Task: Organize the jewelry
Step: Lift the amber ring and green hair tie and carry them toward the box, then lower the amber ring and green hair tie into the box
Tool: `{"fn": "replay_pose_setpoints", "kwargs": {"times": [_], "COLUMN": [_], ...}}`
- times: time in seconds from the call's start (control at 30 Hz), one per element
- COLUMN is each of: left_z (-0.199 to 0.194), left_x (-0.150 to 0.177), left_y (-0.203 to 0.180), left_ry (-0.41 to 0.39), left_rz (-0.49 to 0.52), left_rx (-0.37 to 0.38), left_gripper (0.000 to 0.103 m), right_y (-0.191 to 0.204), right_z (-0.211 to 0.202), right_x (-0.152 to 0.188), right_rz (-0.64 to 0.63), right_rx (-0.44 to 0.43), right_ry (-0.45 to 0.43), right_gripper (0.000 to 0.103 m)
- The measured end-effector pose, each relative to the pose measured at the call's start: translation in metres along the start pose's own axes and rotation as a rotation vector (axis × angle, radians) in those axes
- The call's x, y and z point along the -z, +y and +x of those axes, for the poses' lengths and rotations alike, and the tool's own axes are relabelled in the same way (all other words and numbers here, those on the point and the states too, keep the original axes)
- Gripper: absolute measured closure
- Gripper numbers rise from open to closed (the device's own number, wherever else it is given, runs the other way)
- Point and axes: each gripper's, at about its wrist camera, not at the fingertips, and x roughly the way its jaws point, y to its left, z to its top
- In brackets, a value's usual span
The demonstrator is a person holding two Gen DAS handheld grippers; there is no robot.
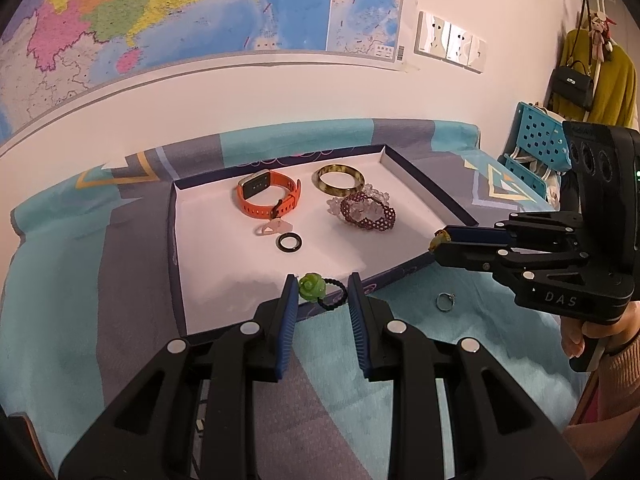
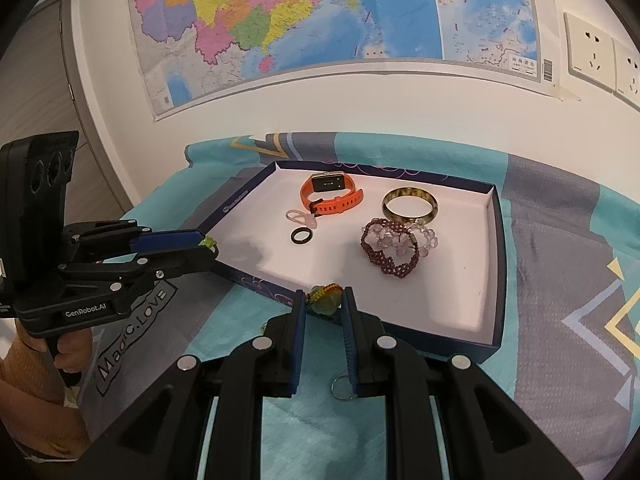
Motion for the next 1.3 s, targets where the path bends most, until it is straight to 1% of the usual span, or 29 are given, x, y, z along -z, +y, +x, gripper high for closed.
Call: {"fn": "replay_pose_setpoints", "kwargs": {"times": [0.43, 1.3], "left_z": [0.01, 0.014], "left_x": [-0.006, -0.012], "left_y": [-0.001, -0.002], "left_ry": [0.007, -0.002], "left_rz": [-0.003, -0.001], "left_rx": [0.003, 0.0], "left_gripper": [0.077, 0.077], "right_y": [-0.007, -0.015], "right_z": [0.003, 0.01], "right_x": [-0.009, -0.02], "right_rz": [0.007, 0.01], "right_rx": [0.0, 0.012], "right_ry": [-0.004, -0.01], "right_gripper": [0.087, 0.087]}}
